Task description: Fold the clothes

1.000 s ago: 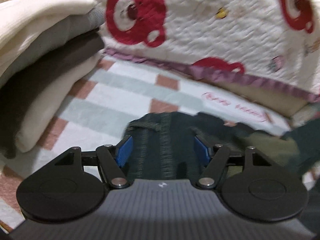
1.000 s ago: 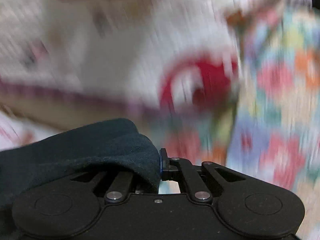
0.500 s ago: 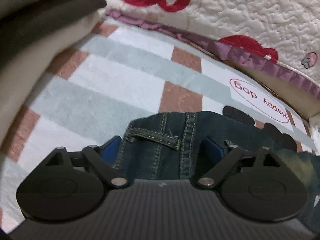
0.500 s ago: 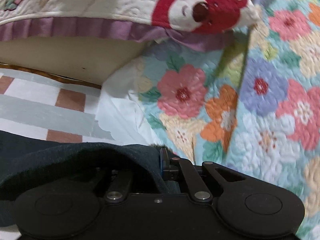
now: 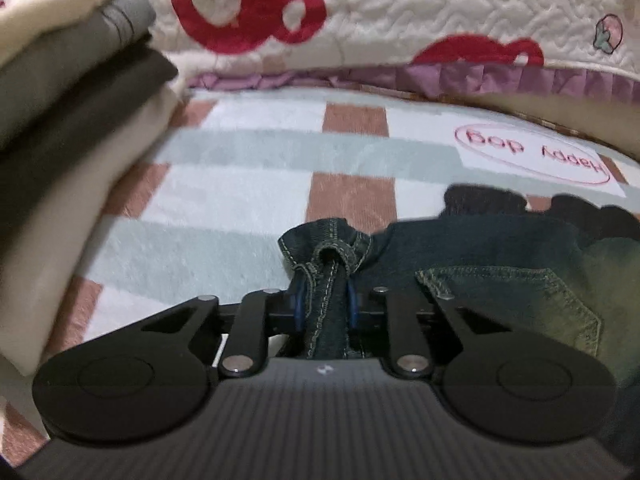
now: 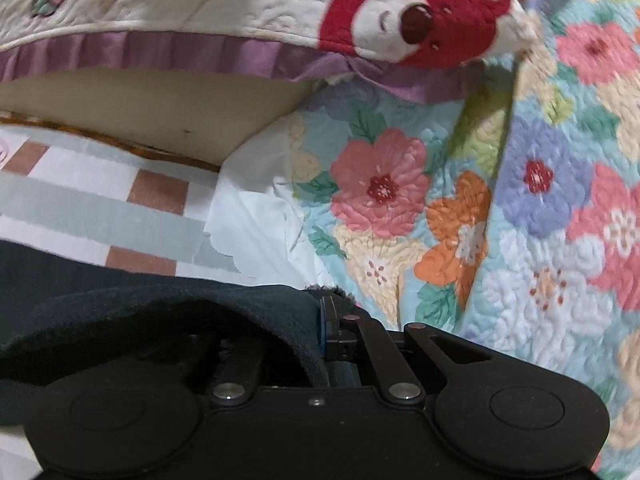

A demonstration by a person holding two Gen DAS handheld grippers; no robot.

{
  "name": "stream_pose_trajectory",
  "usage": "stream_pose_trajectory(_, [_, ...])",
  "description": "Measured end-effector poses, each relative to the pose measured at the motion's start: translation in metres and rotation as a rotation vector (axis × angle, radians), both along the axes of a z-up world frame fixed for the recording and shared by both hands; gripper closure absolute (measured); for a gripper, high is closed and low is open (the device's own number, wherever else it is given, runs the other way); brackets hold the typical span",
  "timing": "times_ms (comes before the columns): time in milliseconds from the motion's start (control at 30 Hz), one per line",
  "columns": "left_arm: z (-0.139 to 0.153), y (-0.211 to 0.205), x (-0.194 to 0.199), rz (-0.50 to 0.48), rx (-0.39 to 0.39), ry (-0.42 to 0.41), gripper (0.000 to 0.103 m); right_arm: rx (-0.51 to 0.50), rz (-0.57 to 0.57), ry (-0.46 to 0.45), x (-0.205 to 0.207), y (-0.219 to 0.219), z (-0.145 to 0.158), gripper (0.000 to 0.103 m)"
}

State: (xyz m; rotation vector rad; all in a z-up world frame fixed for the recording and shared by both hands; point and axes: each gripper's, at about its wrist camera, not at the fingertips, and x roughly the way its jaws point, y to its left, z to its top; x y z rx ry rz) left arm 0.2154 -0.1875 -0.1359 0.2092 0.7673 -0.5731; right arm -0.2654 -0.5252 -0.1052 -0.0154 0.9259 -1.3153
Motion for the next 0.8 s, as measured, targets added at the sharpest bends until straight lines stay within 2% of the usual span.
stream_pose_trajectory(67, [0.021,0.007,-0.002,0.009,-0.043,-0.079,0.088,-0.030,0.041,0.018,0.004,0.001,0.017,0.100])
stream_pose_trajectory(167, [0.059,0.023,-0.004,0.061,-0.143,-0.170,0.088,-0.168,0.097,0.013,0.013,0.008,0.054,0.100])
stream_pose_trajectory(200, [0.071,0.029,-0.005,0.081,-0.170,-0.207,0.089,-0.243,0.122,0.004,0.017,0.013,0.067,0.100])
stream_pose_trajectory(267, [0.086,0.038,-0.008,0.139,-0.174,-0.304,0.089,-0.409,0.166,0.031,0.028,0.027,0.081,0.099])
stream_pose_trajectory(333, [0.086,0.046,0.003,0.182,-0.137,-0.325,0.089,-0.504,0.182,0.067,0.035,0.028,0.079,0.087])
stream_pose_trajectory(367, [0.076,0.053,0.015,0.204,-0.153,-0.269,0.088,-0.511,0.182,0.088,0.038,0.023,0.074,0.082])
stream_pose_trajectory(433, [0.057,0.065,0.038,0.243,-0.180,-0.158,0.087,-0.384,0.168,0.139,0.039,-0.001,0.051,0.070])
stream_pose_trajectory(467, [0.044,0.069,0.046,0.251,-0.179,-0.102,0.086,-0.319,0.162,0.172,0.039,-0.013,0.037,0.057])
stream_pose_trajectory(500, [0.032,0.071,0.051,0.258,-0.173,-0.057,0.085,-0.246,0.163,0.233,0.040,-0.022,0.016,0.051])
stream_pose_trajectory(567, [0.015,0.067,0.052,0.262,-0.132,-0.039,0.084,-0.139,0.156,0.348,0.040,-0.032,-0.022,0.051])
stream_pose_trajectory(600, [0.012,0.062,0.049,0.254,-0.105,-0.057,0.083,-0.110,0.140,0.394,0.039,-0.033,-0.038,0.051])
stream_pose_trajectory(633, [0.010,0.058,0.047,0.248,-0.078,-0.073,0.083,-0.088,0.123,0.407,0.037,-0.032,-0.049,0.051])
stream_pose_trajectory(700, [0.009,0.051,0.046,0.243,-0.032,-0.090,0.083,-0.061,0.086,0.387,0.029,-0.028,-0.060,0.051])
stream_pose_trajectory(800, [0.010,0.051,0.048,0.252,-0.038,-0.094,0.083,-0.036,0.011,0.327,0.011,-0.025,-0.063,0.051])
